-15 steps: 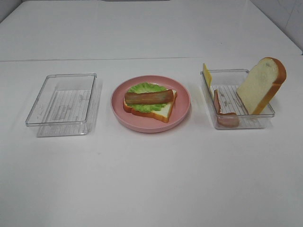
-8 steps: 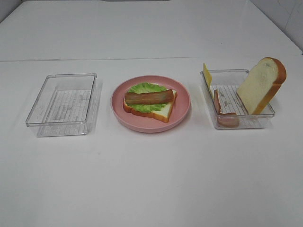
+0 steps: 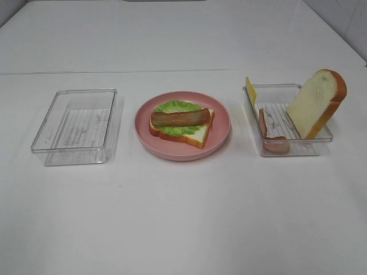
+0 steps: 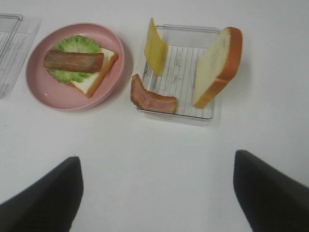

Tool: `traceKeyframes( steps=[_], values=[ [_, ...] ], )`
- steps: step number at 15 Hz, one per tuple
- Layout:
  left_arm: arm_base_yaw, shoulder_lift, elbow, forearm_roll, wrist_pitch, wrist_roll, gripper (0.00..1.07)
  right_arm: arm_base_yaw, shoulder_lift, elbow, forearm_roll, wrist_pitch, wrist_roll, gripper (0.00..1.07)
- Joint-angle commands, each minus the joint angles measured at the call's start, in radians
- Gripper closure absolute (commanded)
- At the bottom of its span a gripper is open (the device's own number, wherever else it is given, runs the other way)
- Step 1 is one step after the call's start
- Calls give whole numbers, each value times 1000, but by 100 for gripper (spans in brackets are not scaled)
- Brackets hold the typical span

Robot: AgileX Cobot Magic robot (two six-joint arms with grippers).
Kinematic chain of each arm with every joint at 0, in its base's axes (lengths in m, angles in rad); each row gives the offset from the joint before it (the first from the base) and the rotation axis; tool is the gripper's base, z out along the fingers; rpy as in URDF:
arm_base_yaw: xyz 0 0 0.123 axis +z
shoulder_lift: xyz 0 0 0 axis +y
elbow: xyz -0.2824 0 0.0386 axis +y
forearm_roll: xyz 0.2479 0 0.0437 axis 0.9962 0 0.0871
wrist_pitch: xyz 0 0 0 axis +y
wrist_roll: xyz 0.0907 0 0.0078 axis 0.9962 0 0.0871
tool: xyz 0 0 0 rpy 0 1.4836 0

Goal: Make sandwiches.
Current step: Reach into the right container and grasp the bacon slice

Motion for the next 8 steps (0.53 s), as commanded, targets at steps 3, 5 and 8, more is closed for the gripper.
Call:
traceKeyframes(
  steps=[3, 5, 8],
  values=[
    [-3, -22, 4, -17, -17, -7, 26, -3, 286, -208, 32, 138, -49, 32],
    [-3, -22, 4, -17, -17, -7, 26, -3, 427, -294, 32, 158, -49, 32],
    [-3, -22, 4, -17, -17, -7, 26, 44, 631, -411, 25, 204, -27, 32]
  ],
)
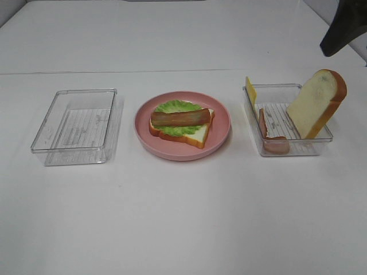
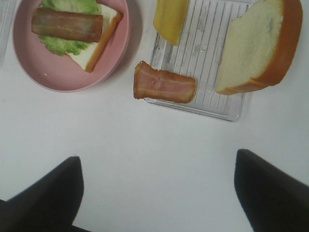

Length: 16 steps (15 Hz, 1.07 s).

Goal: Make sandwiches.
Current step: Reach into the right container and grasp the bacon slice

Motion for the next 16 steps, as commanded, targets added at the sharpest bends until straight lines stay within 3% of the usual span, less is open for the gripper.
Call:
traceKeyframes(
  steps=[1, 7, 16],
  values=[
    [-3, -22, 4, -17, -17, -6, 26, 58, 126, -70, -17, 28, 27, 32],
    [-3, -22, 4, -17, -17, -6, 26, 210, 368, -225, -108, 75, 189, 32],
    [-3, -22, 4, -17, -17, -6, 26, 215, 547, -260, -96, 30, 230, 35]
  ],
)
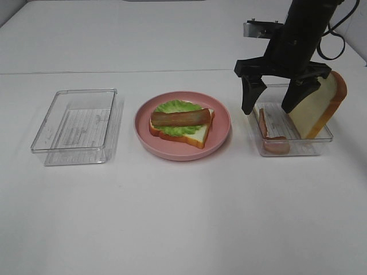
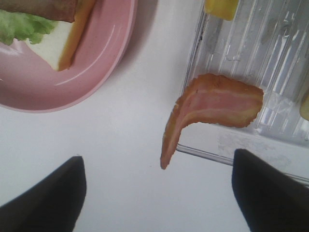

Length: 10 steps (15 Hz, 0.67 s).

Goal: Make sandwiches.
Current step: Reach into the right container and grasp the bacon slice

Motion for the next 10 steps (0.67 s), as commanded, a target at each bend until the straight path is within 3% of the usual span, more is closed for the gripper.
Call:
traceKeyframes(
  steps=[1, 5, 10],
  values=[
    [-3, -22, 4, -17, -17, -6, 26, 0, 27, -6, 1, -8, 6, 35],
    [-3, -22, 4, -17, -17, -6, 26, -1, 48, -6, -1, -41, 6, 44],
    [-3, -22, 4, -17, -17, -6, 26, -2, 52, -6, -20, -56, 6, 44]
  ],
)
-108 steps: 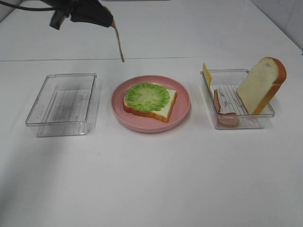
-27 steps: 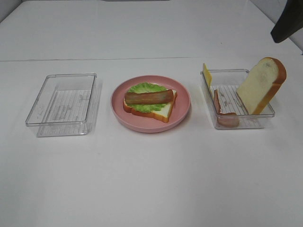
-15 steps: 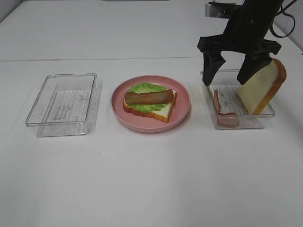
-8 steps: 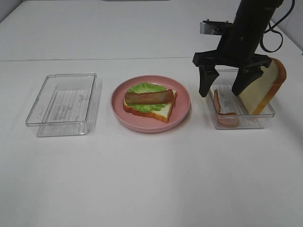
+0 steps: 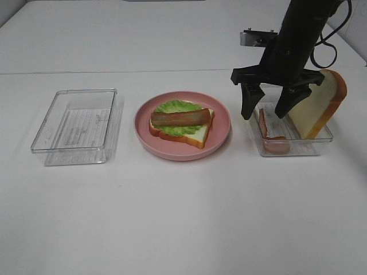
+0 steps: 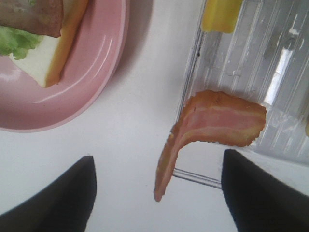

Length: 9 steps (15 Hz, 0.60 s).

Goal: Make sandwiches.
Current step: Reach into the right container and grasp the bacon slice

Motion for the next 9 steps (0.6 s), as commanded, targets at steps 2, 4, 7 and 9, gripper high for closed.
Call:
traceKeyframes(
  steps=[2, 4, 7, 9],
  values=[
    [-3, -22, 4, -11, -17, -6, 26, -2, 16, -6, -27, -5, 6, 44],
    [-3, -22, 4, -11, -17, -6, 26, -2, 27, -6, -27, -2, 6, 47],
    [-3, -22, 4, -11, -17, -6, 26, -2, 53, -6, -27, -2, 6, 54],
    [-3, -22, 4, -11, -17, -6, 26, -2, 58, -6, -27, -2, 6, 66]
  ],
)
